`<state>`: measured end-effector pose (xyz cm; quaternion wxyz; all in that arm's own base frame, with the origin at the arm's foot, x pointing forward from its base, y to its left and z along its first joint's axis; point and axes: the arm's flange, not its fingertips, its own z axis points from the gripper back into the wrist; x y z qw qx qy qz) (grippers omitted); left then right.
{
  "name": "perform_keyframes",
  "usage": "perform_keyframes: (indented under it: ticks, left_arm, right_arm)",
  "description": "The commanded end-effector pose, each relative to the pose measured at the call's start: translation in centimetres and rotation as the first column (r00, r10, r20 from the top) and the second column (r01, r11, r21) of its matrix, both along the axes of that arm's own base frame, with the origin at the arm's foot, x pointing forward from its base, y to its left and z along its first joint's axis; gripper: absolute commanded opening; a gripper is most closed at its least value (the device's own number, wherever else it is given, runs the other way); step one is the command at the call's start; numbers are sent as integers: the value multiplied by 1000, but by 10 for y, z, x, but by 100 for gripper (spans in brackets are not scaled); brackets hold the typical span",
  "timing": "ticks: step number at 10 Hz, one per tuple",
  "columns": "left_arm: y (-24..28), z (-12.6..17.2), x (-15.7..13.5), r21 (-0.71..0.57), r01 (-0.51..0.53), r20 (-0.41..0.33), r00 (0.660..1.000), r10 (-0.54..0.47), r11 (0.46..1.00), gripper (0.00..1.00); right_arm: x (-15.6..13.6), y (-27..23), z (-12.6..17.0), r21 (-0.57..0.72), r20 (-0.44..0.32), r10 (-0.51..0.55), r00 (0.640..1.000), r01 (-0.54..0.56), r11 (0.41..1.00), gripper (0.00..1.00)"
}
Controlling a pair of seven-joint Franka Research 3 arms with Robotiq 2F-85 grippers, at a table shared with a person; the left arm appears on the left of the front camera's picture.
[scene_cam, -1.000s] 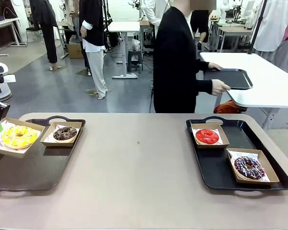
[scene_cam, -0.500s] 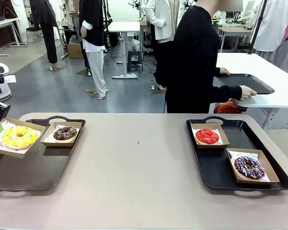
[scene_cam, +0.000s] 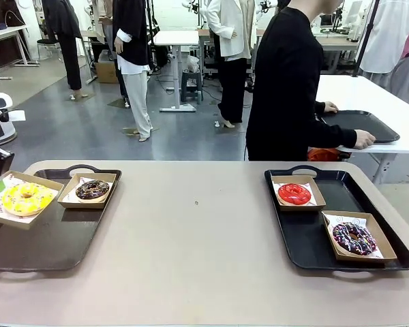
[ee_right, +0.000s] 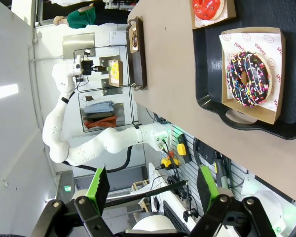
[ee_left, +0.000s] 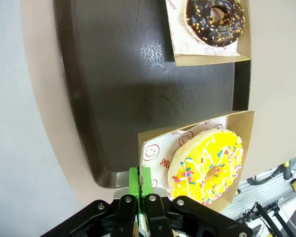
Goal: Individually package the donuts and arrange them on the tray.
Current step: Place the picked Paper togo box on the Handle tray.
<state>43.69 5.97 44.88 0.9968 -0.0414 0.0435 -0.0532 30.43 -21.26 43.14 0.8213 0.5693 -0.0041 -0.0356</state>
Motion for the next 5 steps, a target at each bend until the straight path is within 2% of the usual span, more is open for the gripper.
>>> perform_keyframes:
  ticks: [1, 4, 5]
  left_arm:
    - [10, -23, -4, -66, 6, 4, 1000, -6, 998, 1]
    - [16, -39, -11, -17, -72, 57, 996, 73, 997, 1]
    - [19, -44, -12, -9, -75, 52, 996, 75, 997, 1]
  right_arm:
    - [-2, -1, 0, -5, -5, 2, 1000, -2, 1000, 94]
    - [-2, -1, 0, -5, -5, 2, 1000, -2, 1000, 94]
    - [-2, -1, 0, -5, -5, 2, 1000, -2, 1000, 94]
